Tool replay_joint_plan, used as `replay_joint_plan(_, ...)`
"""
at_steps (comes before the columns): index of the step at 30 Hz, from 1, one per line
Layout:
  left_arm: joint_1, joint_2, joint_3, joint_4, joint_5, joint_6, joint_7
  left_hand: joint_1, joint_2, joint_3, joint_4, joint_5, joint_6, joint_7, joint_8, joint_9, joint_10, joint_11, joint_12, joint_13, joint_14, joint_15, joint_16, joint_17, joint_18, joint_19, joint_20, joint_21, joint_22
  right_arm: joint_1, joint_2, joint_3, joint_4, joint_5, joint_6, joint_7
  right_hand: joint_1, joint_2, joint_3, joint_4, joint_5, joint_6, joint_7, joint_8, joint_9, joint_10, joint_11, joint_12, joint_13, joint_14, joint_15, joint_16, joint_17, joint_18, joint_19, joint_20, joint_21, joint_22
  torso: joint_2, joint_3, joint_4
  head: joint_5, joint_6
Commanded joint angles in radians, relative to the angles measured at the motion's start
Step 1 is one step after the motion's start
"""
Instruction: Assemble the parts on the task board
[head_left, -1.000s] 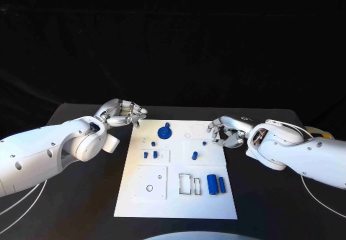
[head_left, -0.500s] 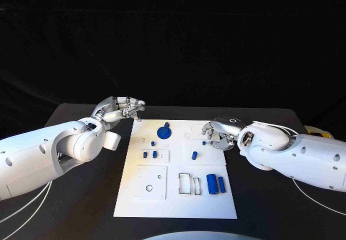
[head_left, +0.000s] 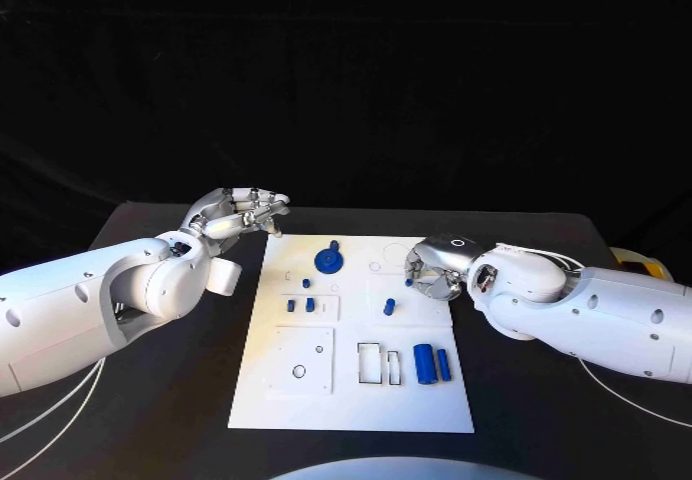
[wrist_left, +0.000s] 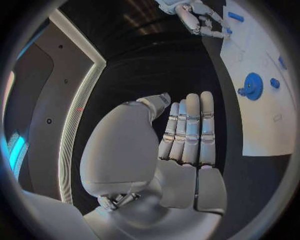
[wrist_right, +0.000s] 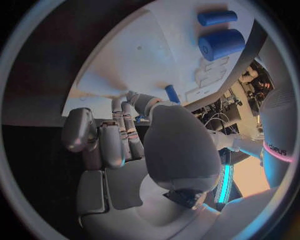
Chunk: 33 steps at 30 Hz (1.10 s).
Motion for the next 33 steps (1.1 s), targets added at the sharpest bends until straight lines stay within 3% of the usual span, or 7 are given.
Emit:
replay_joint_plan(1, 0.001, -0.001, 0.001, 0.005, 0.013, 0.006, 0.016, -0.002, 0.006, -0.005, -0.003, 0.0, 0.005, 0.002, 0.002, 0.001, 0.008, 0.001, 0.006, -0.001, -0.006, 0.001, -0.006, -0.001, 0.005, -0.008, 0.0, -0.007, -0.002, -0.006, 0.004, -0.002, 0.003, -0.023, 0.015, -0.016, -0.012, -0.002, -0.009, -0.013, -0.006, 0.005, 0.006, -0.002, -0.003, -0.033, 0.007, -0.024, -0.018, -0.062, 0.006, -0.089, -0.142, 0.008, -0.015, 0.007, -0.022, 0.008, 0.0, 0.0007, -0.0003, 0.001, -0.002)
replay_joint_plan(4, 0.001, -0.003, 0.001, 0.007, 0.013, 0.006, 0.014, -0.002, 0.005, -0.006, -0.004, 0.0, 0.004, 0.003, 0.001, 0.001, 0.007, 0.002, 0.005, -0.002, -0.006, 0.002, -0.007, -0.002, 0.005, -0.008, 0.0, -0.009, -0.003, -0.008, 0.006, -0.002, 0.004, -0.022, 0.013, -0.016, -0.014, 0.0, -0.014, -0.017, -0.006, -0.011, 0.01, -0.017, -0.012, -0.035, 0.01, -0.027, -0.024, -0.085, 0.01, -0.116, -0.182, 0.009, -0.021, 0.011, -0.029, 0.006, -0.001, 0.0001, -0.001, 0.001, -0.004)
replay_joint_plan(14, 0.001, -0.006, 0.001, 0.009, 0.013, 0.01, 0.008, -0.003, 0.005, -0.008, -0.005, -0.001, -0.003, 0.006, -0.004, -0.001, 0.003, 0.004, 0.003, -0.003, -0.007, 0.003, -0.009, -0.003, 0.005, -0.007, 0.001, -0.013, -0.006, -0.017, 0.012, -0.003, 0.007, -0.017, -0.005, -0.013, -0.018, -0.001, -0.012, -0.025, -0.003, -0.029, 0.009, -0.046, -0.027, 0.025, 0.002, -0.004, -0.024, -0.045, 0.003, -0.066, -0.117, -0.01, 0.032, 0.007, 0.068, 0.062, -0.001, 0.0006, -0.0001, 0.002, -0.007)
replay_joint_plan(25, 0.001, -0.008, 0.001, 0.01, 0.013, 0.013, 0.003, -0.003, 0.005, -0.008, -0.006, -0.001, -0.004, 0.007, -0.004, -0.001, 0.002, 0.005, 0.003, -0.003, -0.007, 0.004, -0.009, -0.003, 0.005, -0.007, 0.001, -0.014, -0.006, -0.026, 0.016, -0.003, 0.009, -0.016, -0.037, -0.012, 0.003, 0.016, 0.013, -0.045, 0.003, -0.003, -0.002, -0.048, -0.028, 0.093, -0.015, 0.015, -0.017, -0.006, -0.012, -0.021, -0.056, -0.029, 0.082, -0.006, 0.166, 0.118, 0.0, 0.0002, 0.0, 0.003, -0.01)
replay_joint_plan(33, 0.001, -0.01, 0.001, 0.011, 0.012, 0.015, -0.004, 0.0, 0.006, -0.008, -0.008, -0.001, -0.007, 0.008, -0.006, -0.001, 0.0, 0.006, 0.002, -0.004, -0.008, 0.004, -0.011, -0.004, 0.005, -0.006, 0.001, -0.016, -0.008, -0.029, 0.019, -0.003, 0.007, -0.017, -0.024, -0.022, 0.01, 0.031, 0.024, -0.058, 0.001, 0.024, -0.013, -0.039, -0.022, 0.126, -0.028, 0.02, -0.009, 0.014, -0.023, -0.001, -0.026, -0.039, 0.107, -0.016, 0.215, 0.146, -0.001, 0.0003, -0.0001, 0.002, -0.013)
